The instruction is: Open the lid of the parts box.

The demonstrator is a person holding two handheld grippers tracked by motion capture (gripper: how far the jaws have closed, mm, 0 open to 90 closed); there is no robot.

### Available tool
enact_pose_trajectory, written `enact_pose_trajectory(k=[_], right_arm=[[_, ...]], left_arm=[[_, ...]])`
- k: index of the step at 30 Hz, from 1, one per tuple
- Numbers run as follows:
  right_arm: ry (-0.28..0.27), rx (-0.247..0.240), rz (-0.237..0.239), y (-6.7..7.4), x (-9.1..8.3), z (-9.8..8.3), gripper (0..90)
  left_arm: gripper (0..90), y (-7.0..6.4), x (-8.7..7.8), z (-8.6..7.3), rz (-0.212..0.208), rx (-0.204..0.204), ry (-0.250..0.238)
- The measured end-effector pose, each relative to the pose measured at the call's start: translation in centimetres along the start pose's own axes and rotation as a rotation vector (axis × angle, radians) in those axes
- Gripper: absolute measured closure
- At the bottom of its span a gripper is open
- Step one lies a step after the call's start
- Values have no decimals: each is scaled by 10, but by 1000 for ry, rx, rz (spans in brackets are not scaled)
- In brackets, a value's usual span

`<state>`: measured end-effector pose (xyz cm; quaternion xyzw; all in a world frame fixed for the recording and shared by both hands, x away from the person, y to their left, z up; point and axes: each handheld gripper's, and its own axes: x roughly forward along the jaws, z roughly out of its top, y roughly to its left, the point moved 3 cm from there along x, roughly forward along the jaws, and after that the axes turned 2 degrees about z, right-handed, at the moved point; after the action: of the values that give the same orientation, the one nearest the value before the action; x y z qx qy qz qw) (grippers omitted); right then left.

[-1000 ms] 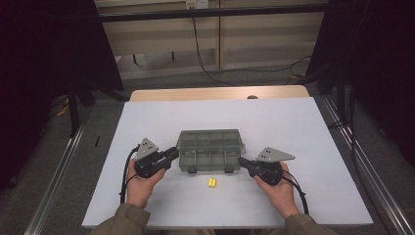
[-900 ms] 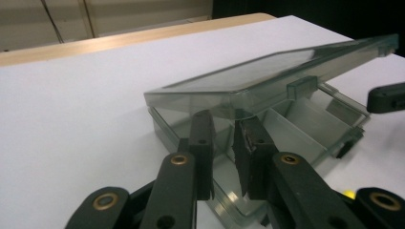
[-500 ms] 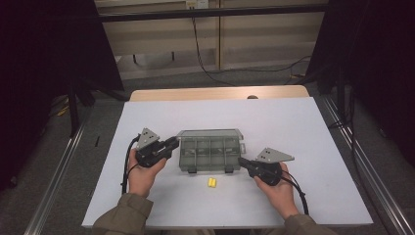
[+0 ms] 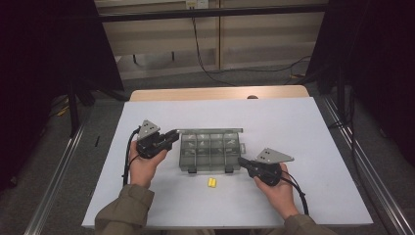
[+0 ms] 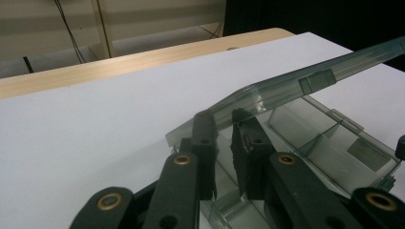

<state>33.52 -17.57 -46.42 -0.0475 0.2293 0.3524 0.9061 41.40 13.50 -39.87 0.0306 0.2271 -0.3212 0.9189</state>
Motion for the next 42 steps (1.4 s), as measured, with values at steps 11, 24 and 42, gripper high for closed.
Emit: enact_pose_trajectory(k=[11,24,42], right_arm=[[-3,-3,-1,0,0,0,900],[-8,-7,-3,0,1,-1,900],[-13,-8,-2,0,1,-1,900]], left_arm=[[806,5,7,12,17,-5,3],[814,11,17,22,33,-12,11],[823,17,31,25,63,-36,18]])
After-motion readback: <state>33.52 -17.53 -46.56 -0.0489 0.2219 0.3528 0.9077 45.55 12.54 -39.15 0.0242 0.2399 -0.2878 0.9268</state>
